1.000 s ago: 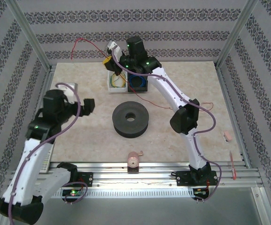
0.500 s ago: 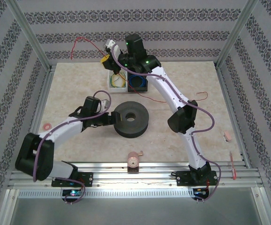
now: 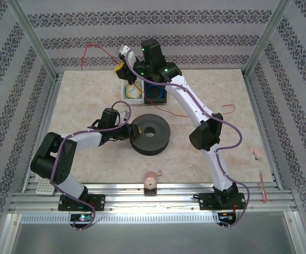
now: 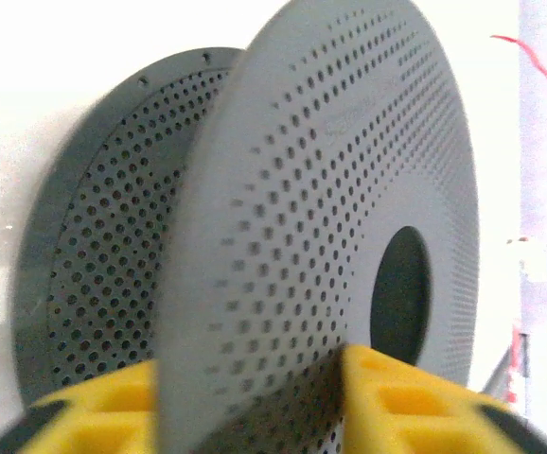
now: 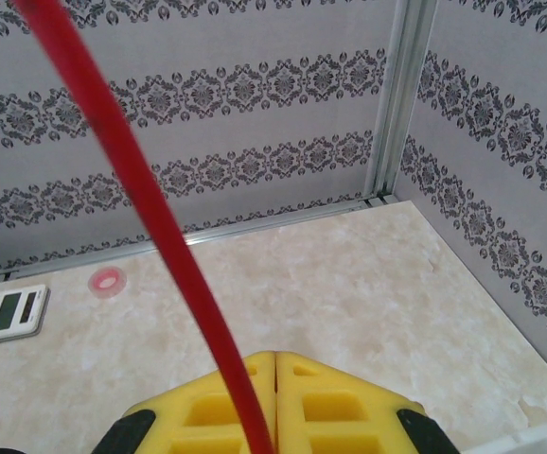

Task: Wrap the cables

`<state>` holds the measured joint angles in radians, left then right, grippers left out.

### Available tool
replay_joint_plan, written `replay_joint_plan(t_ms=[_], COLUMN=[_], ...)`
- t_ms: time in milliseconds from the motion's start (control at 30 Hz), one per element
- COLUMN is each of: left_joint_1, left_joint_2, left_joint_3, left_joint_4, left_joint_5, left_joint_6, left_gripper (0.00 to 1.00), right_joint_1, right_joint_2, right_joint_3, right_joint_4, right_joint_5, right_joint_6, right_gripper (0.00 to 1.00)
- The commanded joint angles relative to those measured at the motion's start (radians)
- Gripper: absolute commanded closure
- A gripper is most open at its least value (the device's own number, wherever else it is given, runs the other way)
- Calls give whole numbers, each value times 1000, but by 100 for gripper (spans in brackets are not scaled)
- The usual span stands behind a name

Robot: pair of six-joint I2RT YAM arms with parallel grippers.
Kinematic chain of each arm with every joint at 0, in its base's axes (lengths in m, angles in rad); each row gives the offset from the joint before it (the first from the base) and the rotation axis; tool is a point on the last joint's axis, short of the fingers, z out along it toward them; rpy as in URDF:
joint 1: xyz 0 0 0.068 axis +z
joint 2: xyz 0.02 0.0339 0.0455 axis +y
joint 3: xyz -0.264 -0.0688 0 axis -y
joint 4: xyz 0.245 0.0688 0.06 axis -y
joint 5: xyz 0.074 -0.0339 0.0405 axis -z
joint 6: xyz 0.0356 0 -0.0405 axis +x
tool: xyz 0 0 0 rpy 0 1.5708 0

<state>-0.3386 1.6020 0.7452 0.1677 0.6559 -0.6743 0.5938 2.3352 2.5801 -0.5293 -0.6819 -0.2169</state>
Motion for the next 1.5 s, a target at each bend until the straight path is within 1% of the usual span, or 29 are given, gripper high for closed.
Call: replay_joint_plan(t_ms=[0,33,67,167,300,333,400,500,600,733,1000,1067,1133,1200,1267,1333,1467], left_joint_1=[-10,-11,-10,-10,-14,-14,-14,-16,-29,-30,-31,-32,-32,-31,-31,-30,-28], left_joint_2=[-17,-39,-62,-146,-213,-215,-209,-168,-119,-102,-73,-82,-97,-123,-151,-177,-250], left_joint_3=[36,60,83,186,375,424,491,547,578,549,536,539,555,581,623,670,741], left_joint_4=[-85,-148,-215,-466,-815,-886,-972,-1020,-1031,-957,-938,-937,-944,-955,-981,-1018,-1101], left_joint_5=[-56,-80,-106,-246,-500,-567,-668,-764,-843,-834,-834,-831,-829,-836,-863,-894,-972], left_joint_6=[47,76,105,216,367,401,452,488,483,468,452,453,462,477,497,522,555], left_gripper=[96,100,100,100,100,100,100,100,100,100,100,91,74,61,43,30,11], right_joint_1=[6,4,3,-5,-9,-9,-9,-9,-9,-11,-18,-17,-17,-17,-19,-20,-20], right_joint_2=[-26,-31,-36,-57,-71,-72,-71,-70,-66,-69,-76,-80,-80,-79,-82,-80,-80], right_joint_3=[-13,-19,-25,-51,-69,-72,-77,-84,-90,-103,-119,-125,-129,-129,-129,-129,-129], right_joint_4=[-1,0,1,15,25,28,31,40,40,36,34,36,38,39,38,40,41], right_joint_5=[-4,-4,-4,-7,-4,-5,-5,-5,-6,-5,-5,-6,-5,-5,-2,1,7], right_joint_6=[-15,-14,-15,-9,-4,-3,2,12,17,16,17,17,17,19,19,21,27], right_gripper=[100,100,100,100,100,100,100,100,100,100,100,100,100,100,100,100,100])
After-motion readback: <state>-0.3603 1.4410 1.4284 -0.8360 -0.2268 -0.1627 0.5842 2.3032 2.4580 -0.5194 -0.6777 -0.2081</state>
